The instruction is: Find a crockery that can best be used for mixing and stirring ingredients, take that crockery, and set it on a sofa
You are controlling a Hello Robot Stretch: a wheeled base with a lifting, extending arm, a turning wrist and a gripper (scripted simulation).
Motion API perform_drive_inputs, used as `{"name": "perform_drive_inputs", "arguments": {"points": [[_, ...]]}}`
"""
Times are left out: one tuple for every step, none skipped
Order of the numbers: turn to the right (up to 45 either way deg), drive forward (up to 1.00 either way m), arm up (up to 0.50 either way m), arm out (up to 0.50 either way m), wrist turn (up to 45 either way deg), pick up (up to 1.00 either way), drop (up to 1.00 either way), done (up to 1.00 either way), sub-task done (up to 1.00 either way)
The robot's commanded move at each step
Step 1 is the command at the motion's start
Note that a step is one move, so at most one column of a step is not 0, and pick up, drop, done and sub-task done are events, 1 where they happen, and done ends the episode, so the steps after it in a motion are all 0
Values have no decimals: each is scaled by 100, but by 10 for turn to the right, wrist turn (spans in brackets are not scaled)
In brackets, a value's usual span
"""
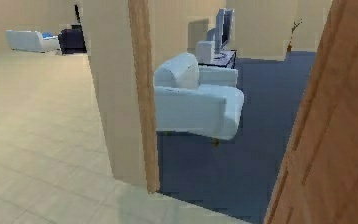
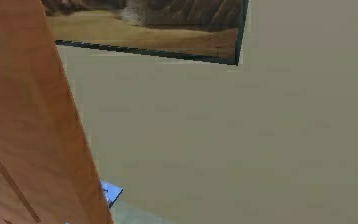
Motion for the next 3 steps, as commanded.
{"name": "perform_drive_inputs", "arguments": {"points": [[120,0,0,0,0,0,0,0,0],[30,0,0,0,0,0,0,0,0],[0,100,0,0,0,0,0,0,0]]}}
